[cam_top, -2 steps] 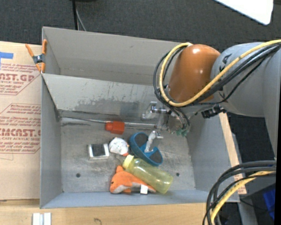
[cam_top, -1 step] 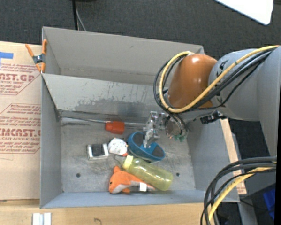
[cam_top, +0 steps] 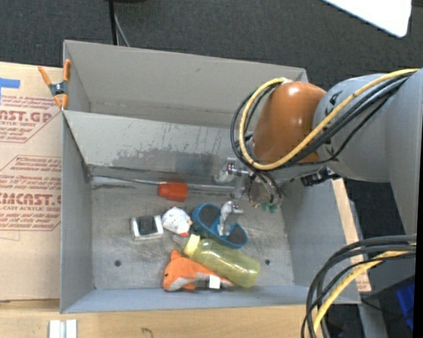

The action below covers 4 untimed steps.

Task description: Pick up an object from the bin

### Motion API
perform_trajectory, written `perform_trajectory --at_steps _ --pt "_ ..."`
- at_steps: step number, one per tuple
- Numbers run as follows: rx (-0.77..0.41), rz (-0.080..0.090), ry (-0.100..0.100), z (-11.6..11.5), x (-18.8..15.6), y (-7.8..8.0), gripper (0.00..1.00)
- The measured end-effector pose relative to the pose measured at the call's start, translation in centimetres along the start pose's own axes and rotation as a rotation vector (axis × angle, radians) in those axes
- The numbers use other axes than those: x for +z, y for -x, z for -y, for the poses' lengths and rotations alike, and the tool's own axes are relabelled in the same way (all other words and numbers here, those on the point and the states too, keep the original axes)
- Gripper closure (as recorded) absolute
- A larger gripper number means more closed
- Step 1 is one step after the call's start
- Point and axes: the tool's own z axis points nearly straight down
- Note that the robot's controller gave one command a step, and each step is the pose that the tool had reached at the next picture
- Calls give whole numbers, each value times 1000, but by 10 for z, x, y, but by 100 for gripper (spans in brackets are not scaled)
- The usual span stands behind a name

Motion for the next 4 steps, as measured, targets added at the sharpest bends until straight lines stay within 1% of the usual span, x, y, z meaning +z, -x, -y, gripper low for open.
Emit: perform_trajectory --at_steps 1,2,3,4 --pt "-1 -17 -5 2 -1 -3 100" --pt "-1 -17 -5 2 -1 -3 100" --pt "19 -26 -5 1 -8 6 100" --pt "-28 -25 -4 -3 -91 1 0"
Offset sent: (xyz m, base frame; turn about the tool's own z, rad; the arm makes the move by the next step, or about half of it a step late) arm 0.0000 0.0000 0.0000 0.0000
